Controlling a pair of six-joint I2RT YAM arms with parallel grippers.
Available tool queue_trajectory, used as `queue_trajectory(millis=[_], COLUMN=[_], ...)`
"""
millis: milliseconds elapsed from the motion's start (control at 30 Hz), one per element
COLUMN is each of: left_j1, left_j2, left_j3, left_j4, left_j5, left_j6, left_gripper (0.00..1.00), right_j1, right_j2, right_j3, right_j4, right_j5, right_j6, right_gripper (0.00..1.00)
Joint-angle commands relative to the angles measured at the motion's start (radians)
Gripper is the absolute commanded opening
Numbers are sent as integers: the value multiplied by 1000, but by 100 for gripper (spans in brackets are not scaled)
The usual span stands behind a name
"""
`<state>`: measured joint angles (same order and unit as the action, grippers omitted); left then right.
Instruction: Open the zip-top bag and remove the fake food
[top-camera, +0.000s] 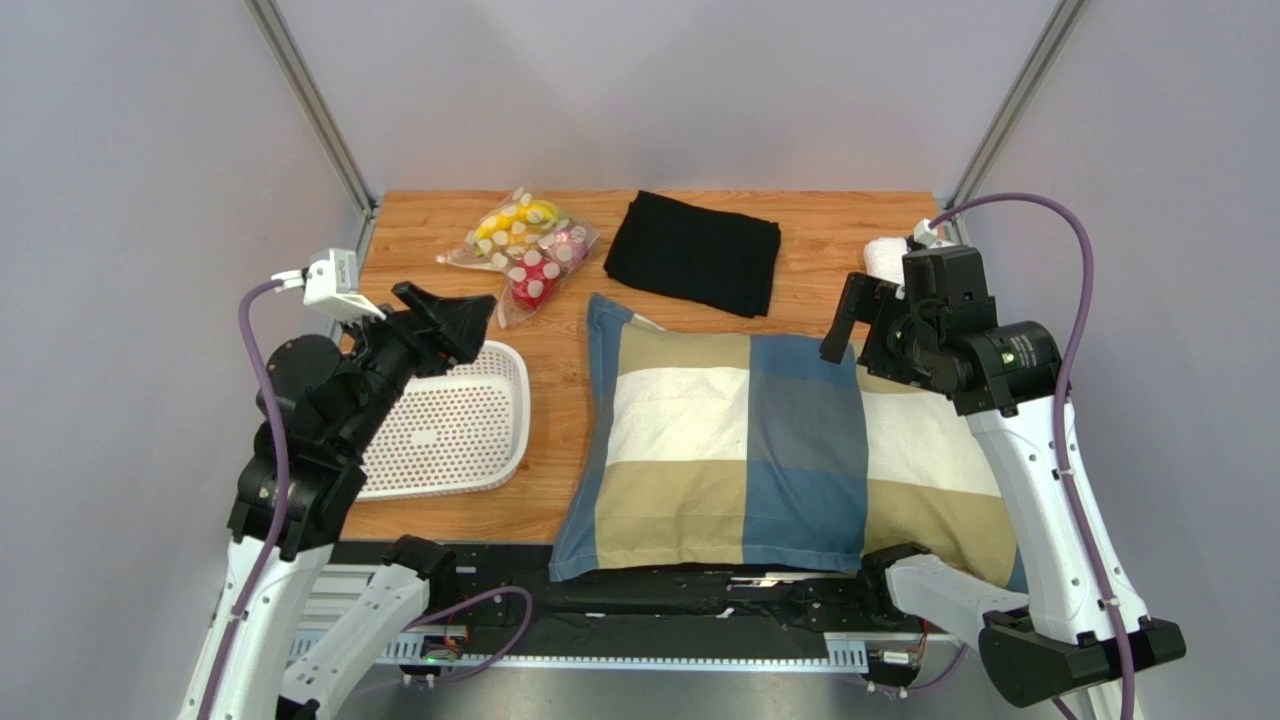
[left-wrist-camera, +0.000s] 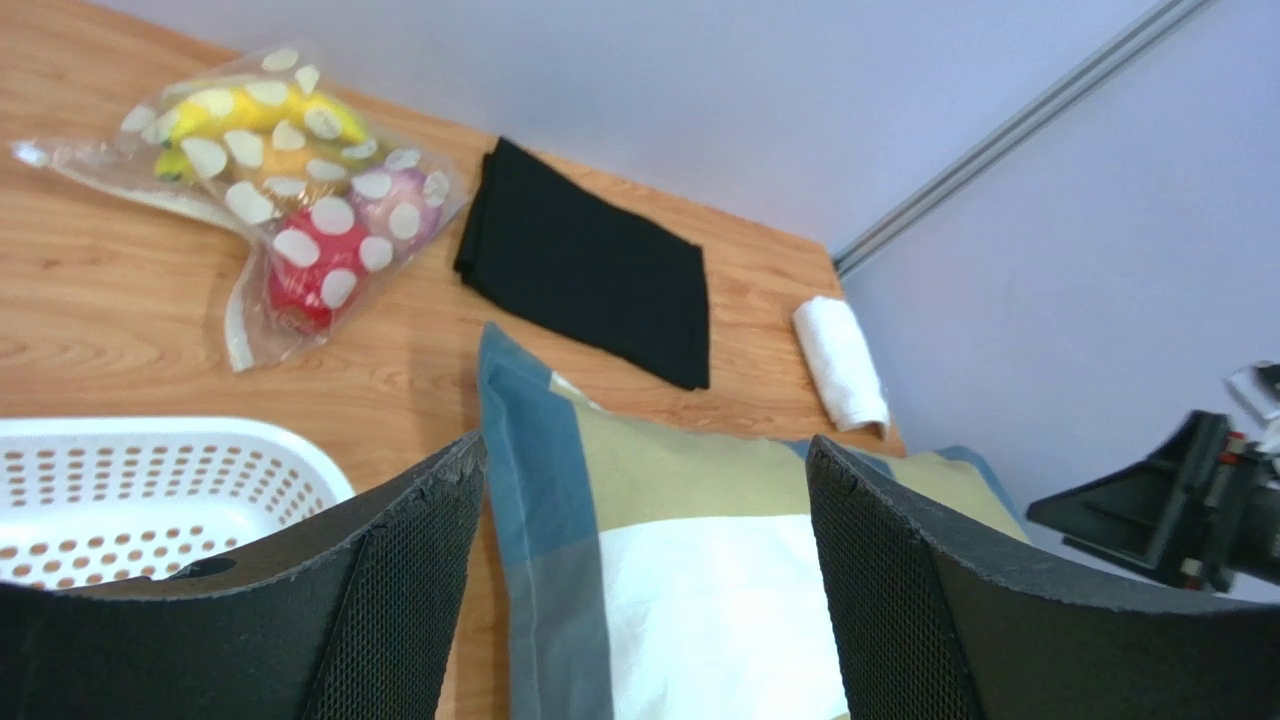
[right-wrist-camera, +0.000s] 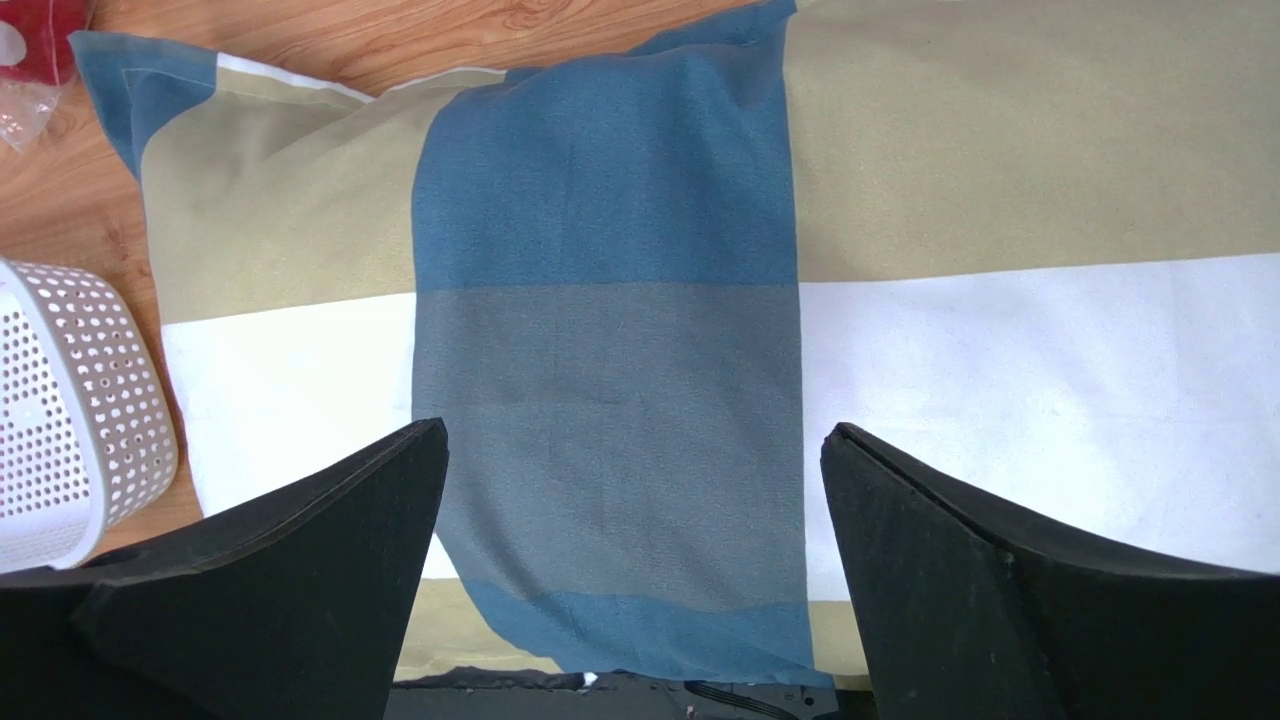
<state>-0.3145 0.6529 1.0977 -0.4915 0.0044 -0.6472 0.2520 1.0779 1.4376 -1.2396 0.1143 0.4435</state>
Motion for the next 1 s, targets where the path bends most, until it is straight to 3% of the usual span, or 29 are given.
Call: queue_trajectory(millis=[0,200,333,433,600,800,900,967], left_j1=[-5,44,308,425,505,526,526,531], left_j2=[70,213,439,641,1038,1315,1418,1470], left_j3=[-32,-35,-13,-19,168,352,461,478], left_j4=[-102,-3,71,266,373,439,377,425], left_j5=[-27,-75,174,265,351,325,300,290], left_j6=[17,-5,-176,-216,-256,-350,-377,-402], left_gripper=[82,88,92,91,83,80,76,74], right_j1=[4,4,6,6,6,7,6,4], right_j2=[4,10,36,48,102,186,258,316], right_j3=[50,38,53,63,109,161,202,228], right_j4=[-1,14,23,37,49,45,20,0], right_j5=[-54,-141,-192,-200,-153,43,59,65], right_j6=[-46,-49,-51,-55,-22,60,55,46], right_gripper=[100,100,100,100,100,100,100,100])
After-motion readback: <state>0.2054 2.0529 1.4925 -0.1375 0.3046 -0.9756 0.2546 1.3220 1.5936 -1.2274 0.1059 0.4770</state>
